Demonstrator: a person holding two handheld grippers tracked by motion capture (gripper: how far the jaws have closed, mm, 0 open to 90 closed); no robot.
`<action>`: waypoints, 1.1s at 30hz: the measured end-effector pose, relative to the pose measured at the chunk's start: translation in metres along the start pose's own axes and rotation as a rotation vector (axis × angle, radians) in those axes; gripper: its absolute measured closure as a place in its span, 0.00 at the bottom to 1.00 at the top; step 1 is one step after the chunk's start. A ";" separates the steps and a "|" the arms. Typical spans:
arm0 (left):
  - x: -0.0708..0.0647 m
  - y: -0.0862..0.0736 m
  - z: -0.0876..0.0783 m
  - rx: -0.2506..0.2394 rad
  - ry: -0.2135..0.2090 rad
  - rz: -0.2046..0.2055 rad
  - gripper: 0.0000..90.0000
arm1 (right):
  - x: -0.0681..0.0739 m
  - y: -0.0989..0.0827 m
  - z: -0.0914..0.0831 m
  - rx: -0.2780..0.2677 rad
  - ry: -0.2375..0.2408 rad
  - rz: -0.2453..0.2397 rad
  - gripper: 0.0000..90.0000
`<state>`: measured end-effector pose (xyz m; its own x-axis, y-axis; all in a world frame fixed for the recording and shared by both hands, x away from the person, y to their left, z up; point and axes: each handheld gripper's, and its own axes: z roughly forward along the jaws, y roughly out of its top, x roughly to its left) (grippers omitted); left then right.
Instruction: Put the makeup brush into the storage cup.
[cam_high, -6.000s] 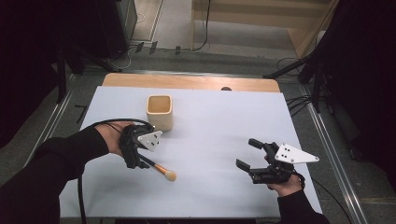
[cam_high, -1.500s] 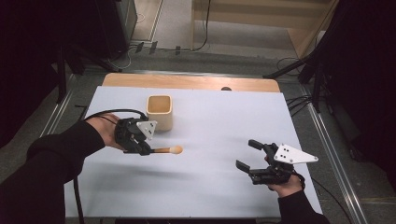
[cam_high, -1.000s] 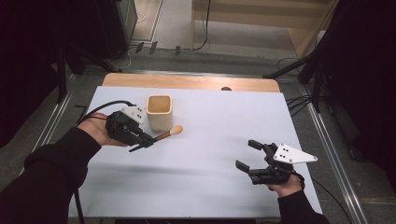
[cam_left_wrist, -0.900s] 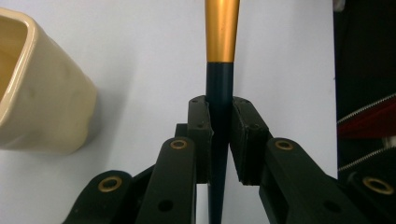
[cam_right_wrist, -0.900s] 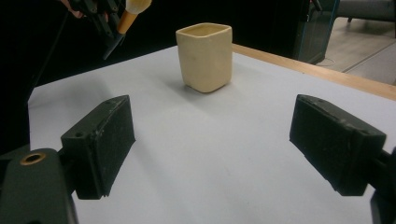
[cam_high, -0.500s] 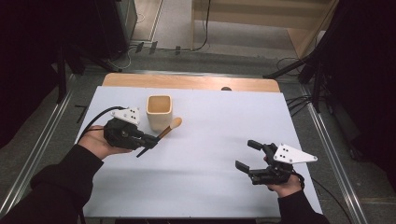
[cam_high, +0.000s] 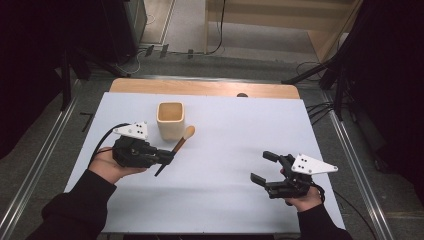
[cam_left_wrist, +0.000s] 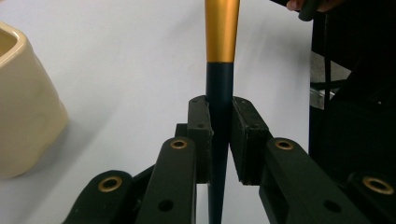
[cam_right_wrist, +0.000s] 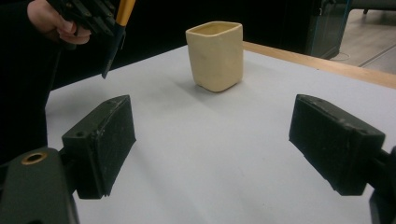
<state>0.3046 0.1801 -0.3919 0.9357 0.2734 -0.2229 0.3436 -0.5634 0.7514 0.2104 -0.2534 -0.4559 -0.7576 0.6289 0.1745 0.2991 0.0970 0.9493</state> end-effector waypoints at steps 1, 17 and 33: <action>-0.001 -0.002 0.001 -0.005 0.007 -0.003 0.89 | 0.000 0.000 0.000 0.002 0.003 0.003 0.17; -0.018 -0.024 0.010 -0.144 0.008 -0.076 0.89 | 0.006 0.007 0.009 0.018 0.089 0.022 0.26; -0.024 -0.015 0.029 -0.133 -0.010 -0.040 0.89 | 0.013 0.021 0.036 0.026 0.125 0.038 0.16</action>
<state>0.2792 0.1599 -0.4158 0.9226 0.2849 -0.2601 0.3675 -0.4437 0.8173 0.2276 -0.2159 -0.4428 -0.8116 0.5313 0.2430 0.3427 0.0961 0.9345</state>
